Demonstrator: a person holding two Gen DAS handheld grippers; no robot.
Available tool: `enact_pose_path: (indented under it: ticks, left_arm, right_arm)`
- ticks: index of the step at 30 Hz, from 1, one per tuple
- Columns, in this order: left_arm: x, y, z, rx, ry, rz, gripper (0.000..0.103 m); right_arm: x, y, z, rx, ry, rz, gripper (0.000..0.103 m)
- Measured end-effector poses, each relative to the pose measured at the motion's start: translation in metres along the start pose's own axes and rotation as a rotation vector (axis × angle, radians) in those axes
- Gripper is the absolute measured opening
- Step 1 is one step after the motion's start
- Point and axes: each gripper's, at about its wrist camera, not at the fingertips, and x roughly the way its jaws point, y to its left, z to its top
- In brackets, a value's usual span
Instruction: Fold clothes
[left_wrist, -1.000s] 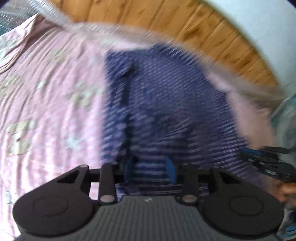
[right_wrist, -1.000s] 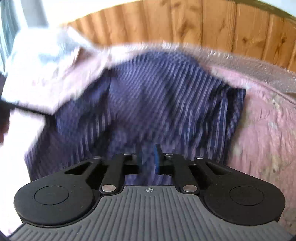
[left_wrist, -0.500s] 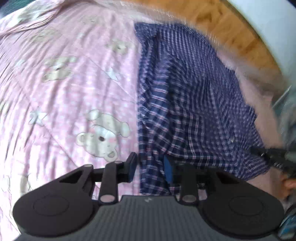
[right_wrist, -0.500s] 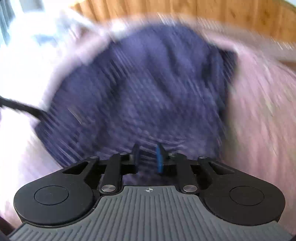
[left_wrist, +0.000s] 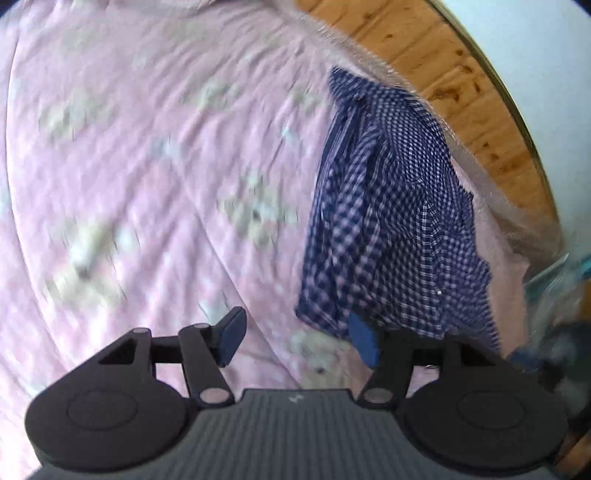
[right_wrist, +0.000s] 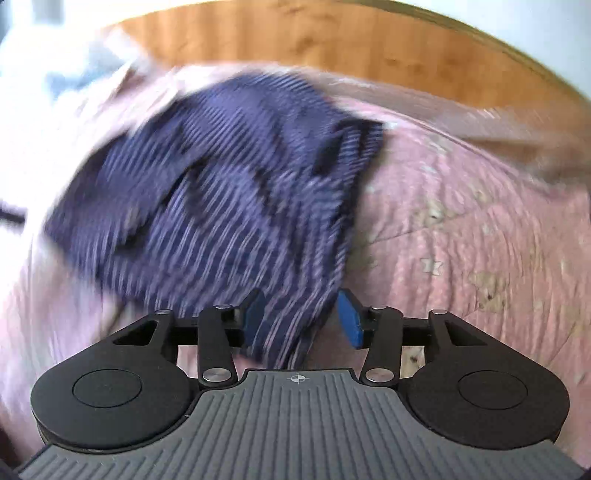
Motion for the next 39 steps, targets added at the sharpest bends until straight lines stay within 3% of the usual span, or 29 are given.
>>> enact_pose_path:
  ticks: [4,5,6,7,8,9,10,13,19,21,22,23,28,32,35,36,37,38,39]
  left_arm:
    - [0.016,0.001,0.005,-0.119,-0.062,-0.065,0.070]
    - [0.017,-0.001,0.006,-0.122,-0.080,-0.069,0.063]
    - [0.016,-0.005,0.008,-0.117,-0.082,-0.066,0.048]
    - [0.015,-0.008,0.011,-0.111,-0.080,-0.062,0.005]
    - [0.014,-0.011,0.013,-0.104,-0.079,-0.057,0.006]
    - [0.013,-0.015,0.015,-0.098,-0.077,-0.052,0.006]
    - [0.013,-0.013,0.016,-0.102,-0.068,-0.044,0.005]
    - [0.014,-0.002,0.017,-0.122,-0.039,-0.017,0.002]
    - [0.015,0.020,0.020,-0.163,0.019,0.038,0.001]
    - [0.005,0.014,0.017,-0.114,-0.001,0.024,0.003]
    - [-0.002,0.007,0.015,-0.078,-0.017,0.014,0.010]
    - [-0.009,-0.001,0.015,-0.040,-0.034,0.002,0.017]
    - [-0.014,-0.057,0.027,0.157,-0.099,-0.047,0.029]
    - [0.025,-0.102,0.050,0.283,-0.096,-0.011,0.034]
    - [0.057,-0.121,0.060,0.350,-0.069,0.024,0.035]
    - [0.067,-0.123,0.061,0.366,-0.052,0.050,0.035]
    - [0.076,-0.121,0.059,0.381,-0.039,0.106,0.035]
    - [0.079,-0.116,0.058,0.380,-0.038,0.142,0.028]
    - [0.082,-0.111,0.056,0.376,-0.040,0.171,0.021]
  right_arm:
    - [0.023,0.036,-0.017,-0.351,0.038,-0.124,0.061]
    - [0.026,0.039,-0.019,-0.401,0.040,-0.139,0.062]
    - [0.024,0.039,-0.019,-0.423,0.040,-0.135,0.066]
    - [0.023,0.038,-0.019,-0.446,0.040,-0.131,0.065]
    - [0.022,0.038,-0.018,-0.468,0.039,-0.127,0.061]
    - [0.021,0.037,-0.018,-0.490,0.039,-0.124,0.029]
    - [0.020,0.037,-0.018,-0.512,0.038,-0.120,0.011]
    - [0.016,0.036,-0.017,-0.579,0.037,-0.108,0.005]
    - [0.027,0.039,-0.040,-0.596,0.070,-0.096,0.008]
    - [0.021,0.038,-0.038,-0.556,0.062,-0.065,0.026]
    - [0.012,0.034,-0.034,-0.516,0.048,-0.036,0.041]
    - [0.001,0.027,-0.028,-0.453,0.024,-0.009,0.048]
    - [-0.034,-0.041,0.009,-0.004,-0.067,0.073,0.043]
    - [0.024,-0.098,0.038,0.244,-0.040,0.092,0.043]
    - [0.085,-0.119,0.053,0.326,0.037,0.137,0.044]
    - [0.102,-0.123,0.055,0.349,0.058,0.160,0.041]
    - [0.110,-0.124,0.059,0.348,0.054,0.181,0.008]
    - [0.110,-0.123,0.065,0.326,0.026,0.195,0.000]
    - [0.110,-0.121,0.070,0.304,-0.002,0.209,0.000]
